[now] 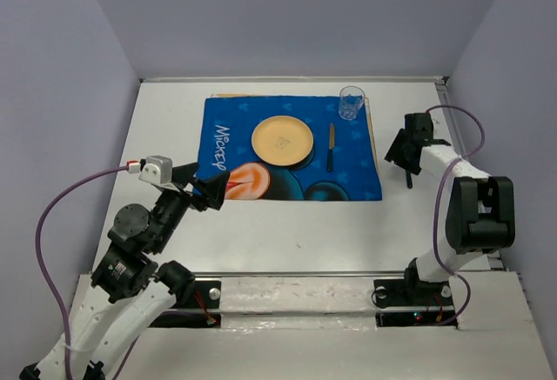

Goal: Set the dinner table for one person

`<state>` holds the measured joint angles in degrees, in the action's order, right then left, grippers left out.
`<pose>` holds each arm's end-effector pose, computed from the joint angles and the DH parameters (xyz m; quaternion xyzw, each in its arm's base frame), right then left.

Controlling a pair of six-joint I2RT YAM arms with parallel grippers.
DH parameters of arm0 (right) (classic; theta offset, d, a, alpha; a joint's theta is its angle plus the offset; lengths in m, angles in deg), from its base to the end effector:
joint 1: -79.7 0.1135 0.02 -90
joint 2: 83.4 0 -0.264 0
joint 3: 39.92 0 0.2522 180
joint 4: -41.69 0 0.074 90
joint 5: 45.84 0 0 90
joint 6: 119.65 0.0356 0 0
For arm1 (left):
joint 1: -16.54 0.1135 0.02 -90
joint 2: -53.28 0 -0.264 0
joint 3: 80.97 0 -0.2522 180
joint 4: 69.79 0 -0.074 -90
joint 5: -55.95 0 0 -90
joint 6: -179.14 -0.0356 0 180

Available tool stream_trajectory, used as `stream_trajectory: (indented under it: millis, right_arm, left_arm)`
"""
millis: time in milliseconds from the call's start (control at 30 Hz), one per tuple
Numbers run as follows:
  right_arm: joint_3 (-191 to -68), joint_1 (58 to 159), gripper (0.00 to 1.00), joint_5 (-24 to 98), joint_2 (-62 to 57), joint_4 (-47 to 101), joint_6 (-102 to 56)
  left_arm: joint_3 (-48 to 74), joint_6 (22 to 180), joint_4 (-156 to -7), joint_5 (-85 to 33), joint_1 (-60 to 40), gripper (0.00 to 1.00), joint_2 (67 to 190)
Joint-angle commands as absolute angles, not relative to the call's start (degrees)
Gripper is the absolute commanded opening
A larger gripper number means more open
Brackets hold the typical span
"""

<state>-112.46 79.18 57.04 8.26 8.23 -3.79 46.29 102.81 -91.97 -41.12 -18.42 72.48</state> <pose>0.3319 -0.0109 0.2084 0.2498 0.9081 -0.0337 0.3343 0.0747 -0.0469 0.3612 0.0699 0.6304 -0.2823 0.7197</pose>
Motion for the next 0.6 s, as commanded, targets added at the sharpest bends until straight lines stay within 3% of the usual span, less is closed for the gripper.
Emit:
stream_trajectory:
  millis: [0,300,433,567]
  right_arm:
    - [-110.11,78.20,0.63,58.40,6.95,10.62,-2.32]
    - [-109.57,76.27,0.61,62.44,10.02,10.35,-4.78]
    - [-110.98,75.21,0.57,61.30,13.36,9.83,-6.10]
    - [-111.86,75.21,0.45,61.47,15.21,9.91,-6.62]
  left_arm:
    - [46.51,102.14,-89.52,-40.38,-18.88,0.99,71.03]
    - [46.51,102.14,-89.61,-40.46,-19.32,0.99,70.77]
    - [46.51,102.14,-89.61,-40.46,-19.32,0.99,70.77]
    - [46.51,102.14,-89.61,-40.46,-19.23,0.99,71.21]
